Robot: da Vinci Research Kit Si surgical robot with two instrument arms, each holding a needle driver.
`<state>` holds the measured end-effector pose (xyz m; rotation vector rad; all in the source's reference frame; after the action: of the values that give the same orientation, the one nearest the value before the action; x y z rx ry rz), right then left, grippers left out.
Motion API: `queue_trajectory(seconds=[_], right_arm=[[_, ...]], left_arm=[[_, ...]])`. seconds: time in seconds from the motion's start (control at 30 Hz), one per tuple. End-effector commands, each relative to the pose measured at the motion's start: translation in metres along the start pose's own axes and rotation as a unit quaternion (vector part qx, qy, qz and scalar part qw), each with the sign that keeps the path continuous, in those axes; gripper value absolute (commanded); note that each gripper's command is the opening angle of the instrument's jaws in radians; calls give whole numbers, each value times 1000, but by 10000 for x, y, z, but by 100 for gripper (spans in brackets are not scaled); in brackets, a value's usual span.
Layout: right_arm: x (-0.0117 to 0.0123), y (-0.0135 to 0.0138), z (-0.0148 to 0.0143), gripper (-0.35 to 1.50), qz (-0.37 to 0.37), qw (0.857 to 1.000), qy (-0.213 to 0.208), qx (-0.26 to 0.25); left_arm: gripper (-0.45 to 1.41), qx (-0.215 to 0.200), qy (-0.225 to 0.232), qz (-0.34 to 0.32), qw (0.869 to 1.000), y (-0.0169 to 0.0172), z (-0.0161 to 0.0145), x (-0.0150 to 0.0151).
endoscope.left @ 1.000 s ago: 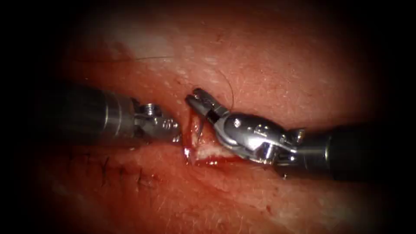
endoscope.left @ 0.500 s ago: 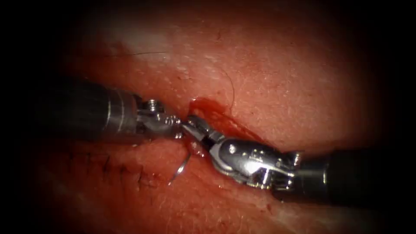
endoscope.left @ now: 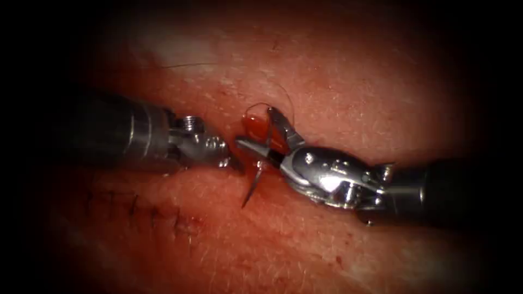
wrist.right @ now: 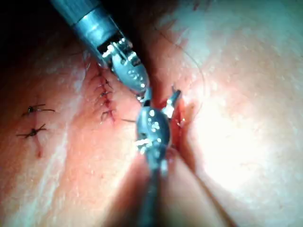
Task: Wound Closure
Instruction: Pass the needle through the bottom half of the cut, then grab the needle with the left grasper and pull it through.
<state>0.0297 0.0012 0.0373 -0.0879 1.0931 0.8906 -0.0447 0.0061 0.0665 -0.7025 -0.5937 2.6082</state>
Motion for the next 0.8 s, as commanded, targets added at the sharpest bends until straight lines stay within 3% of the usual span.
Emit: queue_trajectory(seconds=[0.03, 0.2, 0.33, 0.5, 0.8], right_arm=[[-8, 16, -2, 121, -2, 1000, -4, -18], [-11, 49, -14, 128, -1, 999, -7, -38], [-13, 65, -28, 116, -1, 999, -15, -35], [-14, 65, -31, 109, -1, 999, -25, -27], [-13, 57, -26, 99, -1, 1000, -26, -12]], left_arm=[[-32, -1, 2, -5, 1000, 4, 8, 1], [-33, 4, 12, 8, 1000, 6, 3, 14], [-30, 14, 29, 19, 999, 3, -3, 29], [-30, 30, 59, 24, 998, -6, -6, 39], [-28, 41, 59, 30, 997, -21, 15, 25]])
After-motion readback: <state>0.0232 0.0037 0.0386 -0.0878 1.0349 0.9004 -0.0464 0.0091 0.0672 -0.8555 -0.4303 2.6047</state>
